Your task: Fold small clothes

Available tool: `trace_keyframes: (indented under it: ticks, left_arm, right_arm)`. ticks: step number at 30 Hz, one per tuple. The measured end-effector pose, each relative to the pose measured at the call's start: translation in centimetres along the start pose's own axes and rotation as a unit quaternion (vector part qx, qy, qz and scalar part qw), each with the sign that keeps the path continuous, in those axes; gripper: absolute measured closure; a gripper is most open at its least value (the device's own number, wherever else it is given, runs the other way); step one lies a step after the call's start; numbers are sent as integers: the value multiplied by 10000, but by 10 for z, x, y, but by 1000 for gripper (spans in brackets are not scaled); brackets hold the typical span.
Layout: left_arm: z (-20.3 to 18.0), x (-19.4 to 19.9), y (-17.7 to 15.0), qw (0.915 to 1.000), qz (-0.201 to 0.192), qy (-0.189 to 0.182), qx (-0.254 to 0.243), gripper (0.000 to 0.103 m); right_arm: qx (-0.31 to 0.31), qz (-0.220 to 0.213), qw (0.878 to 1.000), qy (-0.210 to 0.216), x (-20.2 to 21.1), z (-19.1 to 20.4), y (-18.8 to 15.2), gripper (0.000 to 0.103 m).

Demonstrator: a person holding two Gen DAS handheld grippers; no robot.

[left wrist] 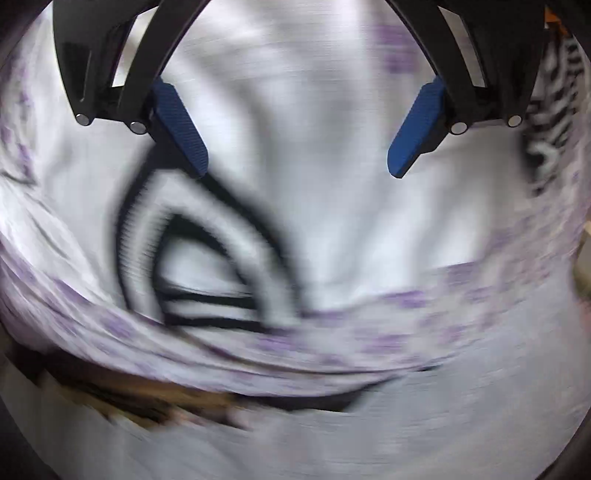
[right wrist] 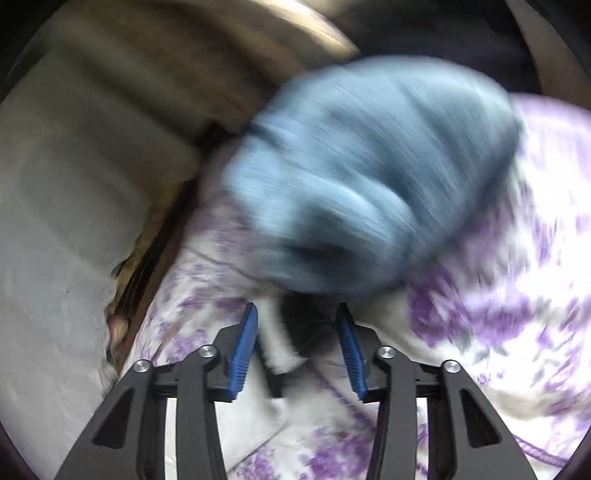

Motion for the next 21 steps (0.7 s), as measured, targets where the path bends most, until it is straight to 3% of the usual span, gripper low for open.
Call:
trace_keyframes:
  ticks: [2,4,5,7,9,12,14,15,16,17,18,20,21]
  left_arm:
    - [-38,-10,-5,9997,106,-126,-194,8]
    - [-68,-26,-9,9988,256,-159,-388,7]
    - [-83,-37,-11,9979,377,-150,-506,6]
    - [-87,-50,-15,9976,360,-1,-593,4]
    - [-87,-54,-12,9988,177,-80,-456,4]
    - [-78,-46,-11,9991,215,-270,-263,4]
    - [-77,-34,-4,9985,154,-514,-93,4]
    - [-79,-26,0,9980,94,-620,-83,4]
    - [-82,-20,4,9976,17,-670,-149,4]
    - [-85,-17,6,9976,-48,-639,-252,4]
    - [-89,-16,7,9976,-140,-538,-418,4]
    - [-93,-26,2,9974,-136,-381,-595,4]
    - [-96,-42,-9,9969,110,-356,-688,4]
  right_arm:
    - [603,-155,9980,82,8,26,3,65]
    - [912,183,9956,67,-7,35,-7,65]
    - [957,616,9930,-302,-26,24,-20,67]
    - [721,1038,9884,-846,-51,-10,-34,69]
    - [419,1009,9916,-697,-54,-19,-30,74]
    - [777,420,9901,-1089,-20,-5,-10,68]
    - [1022,-362,9876,-1137,15,14,14,65]
    - [1143,-658,9835,-1242,25,18,24,57]
    - [1456,-1139,9714,-1487,41,29,33,51]
    - [1746,-1424,9614,-1578,49,40,36,49]
    - [1909,-1492,9593,-1453,48,49,35,48]
    - [2201,-692,9707,-679,14,70,11,44]
    - [2257,209,9738,-148,-19,78,-17,44]
Point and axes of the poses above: each gripper's, at about its wrist camera, not at the fingertips, and x roughly against the way its jaws point, z to its left, y to its top, the point moved 10 cm from there along -x, roughly the way its jaws point, and after that the axes turned 9 degrees about x, right-handed, at the moved point
